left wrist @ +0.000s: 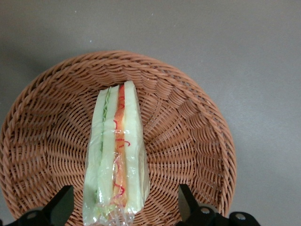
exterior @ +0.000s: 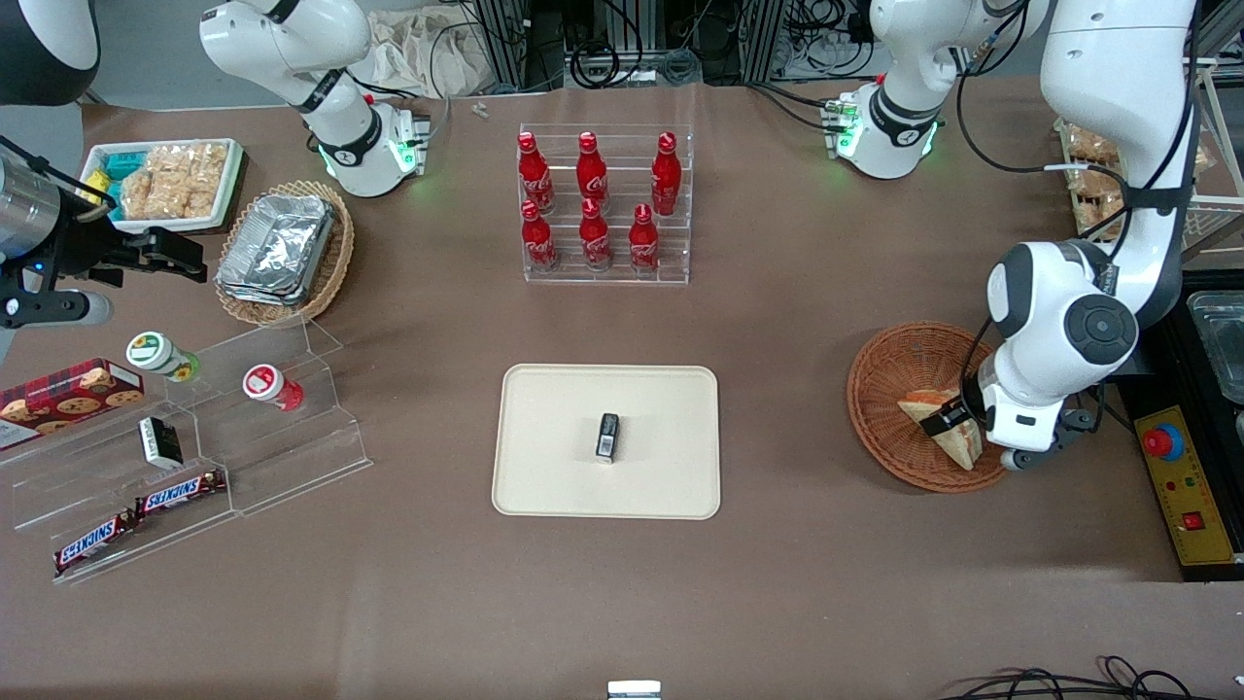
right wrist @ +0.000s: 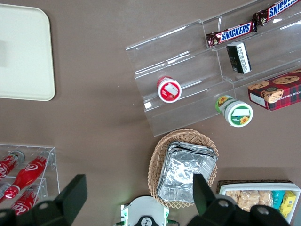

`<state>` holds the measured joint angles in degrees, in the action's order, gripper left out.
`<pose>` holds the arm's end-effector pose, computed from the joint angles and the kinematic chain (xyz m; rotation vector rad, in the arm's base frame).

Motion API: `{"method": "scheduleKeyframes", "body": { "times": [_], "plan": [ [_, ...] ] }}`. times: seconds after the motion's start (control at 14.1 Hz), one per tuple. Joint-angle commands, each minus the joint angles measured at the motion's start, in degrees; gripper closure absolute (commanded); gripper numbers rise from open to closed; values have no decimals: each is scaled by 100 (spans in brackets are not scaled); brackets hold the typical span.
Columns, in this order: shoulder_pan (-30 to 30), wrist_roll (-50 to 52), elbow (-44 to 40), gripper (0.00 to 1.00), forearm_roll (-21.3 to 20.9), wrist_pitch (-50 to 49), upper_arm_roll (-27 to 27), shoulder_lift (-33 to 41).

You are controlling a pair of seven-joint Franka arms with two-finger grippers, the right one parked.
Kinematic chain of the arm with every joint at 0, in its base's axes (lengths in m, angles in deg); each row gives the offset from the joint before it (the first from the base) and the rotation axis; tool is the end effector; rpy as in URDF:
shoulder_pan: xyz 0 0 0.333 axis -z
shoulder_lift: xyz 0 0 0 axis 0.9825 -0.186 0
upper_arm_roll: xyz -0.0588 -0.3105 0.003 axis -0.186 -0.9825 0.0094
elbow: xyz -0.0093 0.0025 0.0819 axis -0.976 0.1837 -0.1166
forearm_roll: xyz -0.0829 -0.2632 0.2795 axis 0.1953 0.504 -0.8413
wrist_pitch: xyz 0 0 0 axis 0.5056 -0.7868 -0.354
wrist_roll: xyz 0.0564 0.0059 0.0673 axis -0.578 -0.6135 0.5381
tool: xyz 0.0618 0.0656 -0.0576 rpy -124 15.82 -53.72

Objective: Place sandwich from basket to tray
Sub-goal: 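Close the left gripper on the sandwich's upright edge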

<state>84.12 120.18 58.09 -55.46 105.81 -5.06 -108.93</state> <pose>0.6002 -0.0337 0.2838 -2.9918 -0.8399 -0.0154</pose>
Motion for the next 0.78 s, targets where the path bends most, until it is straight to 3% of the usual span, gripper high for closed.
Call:
{"method": "scheduleKeyframes", "body": {
  "times": [0.0, 0.71],
  "plan": [
    [-1, 261, 75, 0, -37, 196, -5, -65],
    [16, 604, -92, 3, -36, 223, -14, -399]
  ]
}}
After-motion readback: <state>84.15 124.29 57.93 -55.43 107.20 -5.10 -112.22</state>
